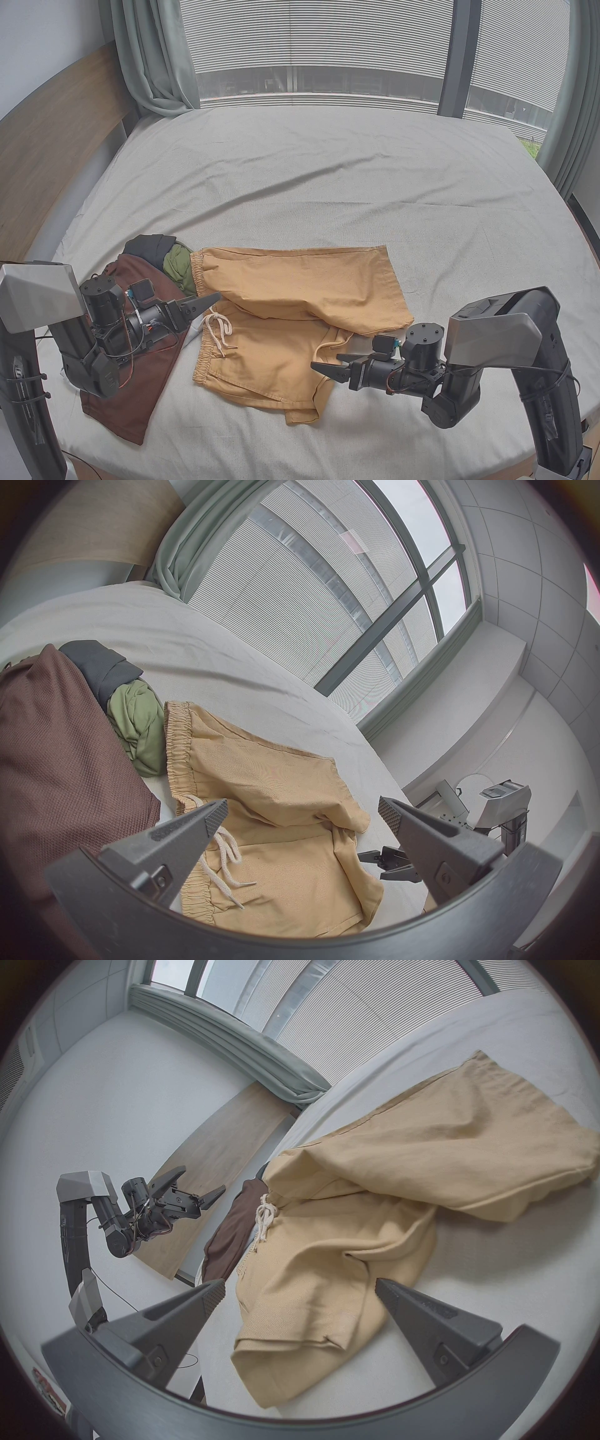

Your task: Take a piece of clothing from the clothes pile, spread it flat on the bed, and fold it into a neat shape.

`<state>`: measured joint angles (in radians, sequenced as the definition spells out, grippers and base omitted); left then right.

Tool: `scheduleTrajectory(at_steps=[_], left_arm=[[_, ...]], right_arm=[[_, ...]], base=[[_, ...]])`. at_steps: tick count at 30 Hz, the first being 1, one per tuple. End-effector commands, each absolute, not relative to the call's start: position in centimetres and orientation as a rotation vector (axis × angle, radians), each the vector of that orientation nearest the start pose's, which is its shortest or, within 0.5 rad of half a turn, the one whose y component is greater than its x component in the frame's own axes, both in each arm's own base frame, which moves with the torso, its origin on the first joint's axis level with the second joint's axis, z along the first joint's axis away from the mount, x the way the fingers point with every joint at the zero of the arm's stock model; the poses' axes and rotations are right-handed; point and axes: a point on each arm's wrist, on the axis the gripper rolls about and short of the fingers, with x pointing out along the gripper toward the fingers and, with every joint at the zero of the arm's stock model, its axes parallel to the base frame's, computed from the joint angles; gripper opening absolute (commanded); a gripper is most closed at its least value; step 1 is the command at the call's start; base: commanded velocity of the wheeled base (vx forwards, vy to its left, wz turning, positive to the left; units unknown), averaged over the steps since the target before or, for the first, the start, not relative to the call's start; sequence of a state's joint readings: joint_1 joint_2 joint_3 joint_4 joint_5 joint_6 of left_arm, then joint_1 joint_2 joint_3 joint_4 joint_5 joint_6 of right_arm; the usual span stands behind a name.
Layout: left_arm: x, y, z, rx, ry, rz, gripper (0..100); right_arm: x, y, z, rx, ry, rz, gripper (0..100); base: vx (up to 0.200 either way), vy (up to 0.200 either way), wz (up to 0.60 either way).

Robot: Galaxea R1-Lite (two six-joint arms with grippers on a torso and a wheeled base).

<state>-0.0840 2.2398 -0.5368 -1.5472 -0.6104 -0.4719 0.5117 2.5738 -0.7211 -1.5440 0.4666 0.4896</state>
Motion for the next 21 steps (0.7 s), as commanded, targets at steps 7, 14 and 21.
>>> scheduleTrajectory(at_steps=[7, 14, 21], left_arm=[[33.2, -4.2, 3.6, -0.494, 0.319, -0.647, 100], [33.2, -4.2, 3.5, -0.495, 0.323, -0.648, 100], [33.2, -4.3, 3.3, -0.495, 0.330, -0.646, 100]], right_arm=[[30.8, 18.4, -5.9, 0.465, 0.603, 0.802, 100], [30.5, 19.1, -5.8, 0.550, 0.650, 0.797, 100], [29.7, 20.2, -5.9, 0.572, 0.679, 0.819, 100]], base=[[0.000, 0.000, 0.00], [0.000, 0.000, 0.00], [0.000, 0.000, 0.00]])
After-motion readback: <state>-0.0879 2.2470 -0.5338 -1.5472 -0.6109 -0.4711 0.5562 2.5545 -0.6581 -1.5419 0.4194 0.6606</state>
